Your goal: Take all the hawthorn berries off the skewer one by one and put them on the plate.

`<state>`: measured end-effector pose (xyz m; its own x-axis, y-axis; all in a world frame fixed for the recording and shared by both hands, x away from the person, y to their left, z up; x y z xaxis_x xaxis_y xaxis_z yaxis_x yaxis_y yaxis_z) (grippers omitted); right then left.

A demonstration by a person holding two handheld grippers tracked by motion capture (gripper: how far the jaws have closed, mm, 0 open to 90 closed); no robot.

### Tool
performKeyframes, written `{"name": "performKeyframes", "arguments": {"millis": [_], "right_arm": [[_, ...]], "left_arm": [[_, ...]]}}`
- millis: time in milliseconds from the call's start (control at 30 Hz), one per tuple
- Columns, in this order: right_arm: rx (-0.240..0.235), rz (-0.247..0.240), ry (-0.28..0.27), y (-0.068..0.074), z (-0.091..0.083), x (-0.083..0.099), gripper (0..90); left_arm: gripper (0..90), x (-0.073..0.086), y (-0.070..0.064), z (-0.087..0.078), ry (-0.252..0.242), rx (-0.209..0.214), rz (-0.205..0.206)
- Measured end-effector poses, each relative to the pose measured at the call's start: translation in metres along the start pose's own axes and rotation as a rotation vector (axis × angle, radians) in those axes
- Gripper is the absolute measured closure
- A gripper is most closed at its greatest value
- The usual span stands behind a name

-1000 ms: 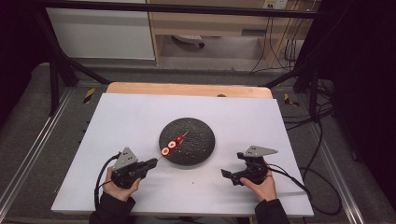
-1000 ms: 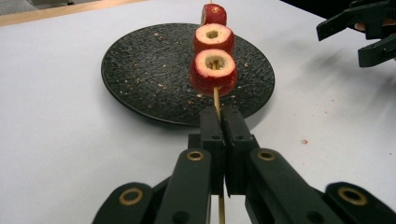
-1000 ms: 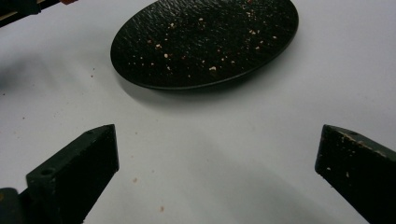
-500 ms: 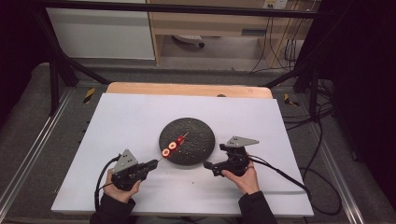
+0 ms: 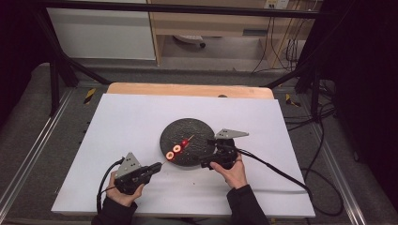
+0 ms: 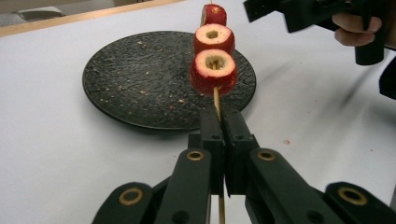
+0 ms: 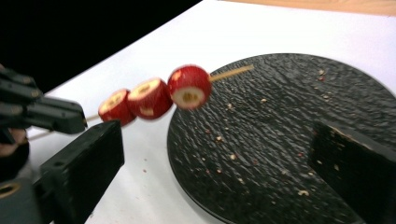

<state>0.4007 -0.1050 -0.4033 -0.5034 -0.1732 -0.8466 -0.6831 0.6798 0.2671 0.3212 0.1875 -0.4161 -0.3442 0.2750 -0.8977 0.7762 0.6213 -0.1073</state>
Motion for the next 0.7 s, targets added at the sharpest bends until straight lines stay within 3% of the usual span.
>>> {"name": "performKeyframes", "arguments": {"millis": [133,700], "right_arm": [[-0.026,0.06,-0.022,-0.003,0.005,-0.003,13.4],[-0.114,0.172,-0.041,-0.005,0.011,-0.005,40.4]], "left_arm": [[88.3,0.0,-0.003,0.002,0.003,0.009,0.01],[88.3,-0.001,-0.016,0.006,-0.01,0.03,0.04]]}}
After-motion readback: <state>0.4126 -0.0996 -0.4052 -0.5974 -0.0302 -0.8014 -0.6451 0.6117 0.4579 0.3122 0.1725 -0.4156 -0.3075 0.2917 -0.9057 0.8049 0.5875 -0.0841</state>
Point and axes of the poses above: each handheld gripper's, and its own axes: z roughly forward along the jaws, x roughly out of its underside, y roughly to its left, the point moved 1 cm from there along z, roughly forward along the jaws, and after that the axes turned 5 degrees about x, right-handed, at the moved point
